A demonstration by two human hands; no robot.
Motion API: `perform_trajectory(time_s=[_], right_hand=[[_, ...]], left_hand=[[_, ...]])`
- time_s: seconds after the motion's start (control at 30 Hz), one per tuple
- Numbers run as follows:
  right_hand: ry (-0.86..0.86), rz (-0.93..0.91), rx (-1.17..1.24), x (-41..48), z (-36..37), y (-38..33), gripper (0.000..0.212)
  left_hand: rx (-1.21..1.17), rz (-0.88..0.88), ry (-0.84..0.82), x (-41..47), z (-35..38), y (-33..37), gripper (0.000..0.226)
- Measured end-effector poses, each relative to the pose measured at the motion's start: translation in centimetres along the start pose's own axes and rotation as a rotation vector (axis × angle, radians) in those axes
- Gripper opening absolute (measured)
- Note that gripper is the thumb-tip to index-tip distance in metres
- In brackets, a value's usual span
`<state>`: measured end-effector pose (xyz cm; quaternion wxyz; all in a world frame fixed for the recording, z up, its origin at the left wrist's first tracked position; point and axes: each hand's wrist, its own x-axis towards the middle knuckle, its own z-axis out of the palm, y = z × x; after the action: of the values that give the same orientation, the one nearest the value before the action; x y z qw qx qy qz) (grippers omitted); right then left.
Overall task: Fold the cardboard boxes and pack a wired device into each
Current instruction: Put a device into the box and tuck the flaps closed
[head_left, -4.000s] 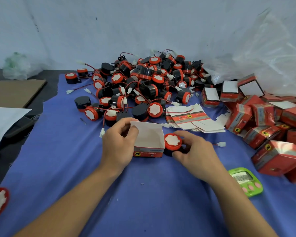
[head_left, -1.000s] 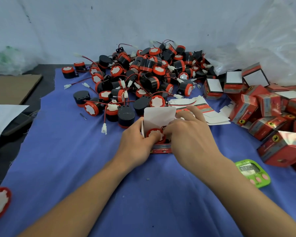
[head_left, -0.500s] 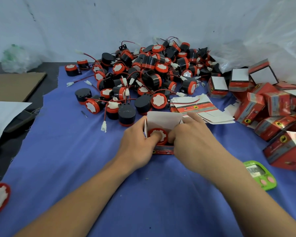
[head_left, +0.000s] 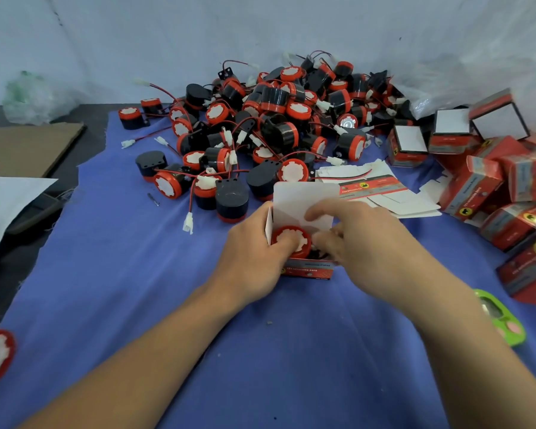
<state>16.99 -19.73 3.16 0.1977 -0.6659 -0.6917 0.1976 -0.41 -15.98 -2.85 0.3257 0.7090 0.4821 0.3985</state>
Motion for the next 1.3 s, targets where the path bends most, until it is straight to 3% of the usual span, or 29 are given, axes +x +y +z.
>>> perform_trajectory(time_s=[0.07,0.27,0.3,0.4,0.5,0.57,0.63,0.77,0.87,1.23,1.3], right_hand=[[0.231,-0.023,0.025,0.3,1.0,-0.1,0.007],[0.622,-0.100,-0.158,0.0,2.6,0.3,0.013],[0.593,-0.133,-0.173,-0.1,2.5,0.3,0.013],[0.250,-0.101,0.000,-0.1,1.8,0.7,0.022],[0.067,-0.127,-0.013,-0.8,0.8,1.3,0.021],[-0.044,-0.138,0.054,-1.1,0.1,1.6,0.032],[0.001,-0.104,0.170,-0.8,0.1,2.0,0.033],[0.474,-0.037,0.255,-0.5,1.3,1.7,0.025],[0.599,-0.017,0.220,-0.5,2.0,1.4,0.023],[0.341,-0.086,0.016,0.1,1.8,0.9,0.012],[0.280,-0.094,-0.013,-0.1,1.4,1.4,0.020]], left_hand=[[0.002,0.006,0.003,0.0,0.1,0.0,0.033],[0.018,-0.015,0.031,0.0,0.2,-0.4,0.037],[0.020,-0.016,0.033,0.1,0.2,-0.4,0.040],[0.034,-0.015,0.039,0.0,0.2,-0.5,0.039],[0.028,-0.020,0.039,0.1,0.1,-0.4,0.038],[0.020,-0.028,0.035,0.1,0.1,-0.4,0.038],[0.026,-0.039,0.039,0.2,0.1,-0.5,0.035],[0.024,-0.051,0.033,0.4,0.1,-0.7,0.036],[0.016,-0.043,0.023,0.2,0.0,-0.4,0.033],[0.004,-0.031,0.025,0.1,-0.1,-0.2,0.041],[0.002,-0.026,0.024,0.1,-0.1,-0.3,0.044]])
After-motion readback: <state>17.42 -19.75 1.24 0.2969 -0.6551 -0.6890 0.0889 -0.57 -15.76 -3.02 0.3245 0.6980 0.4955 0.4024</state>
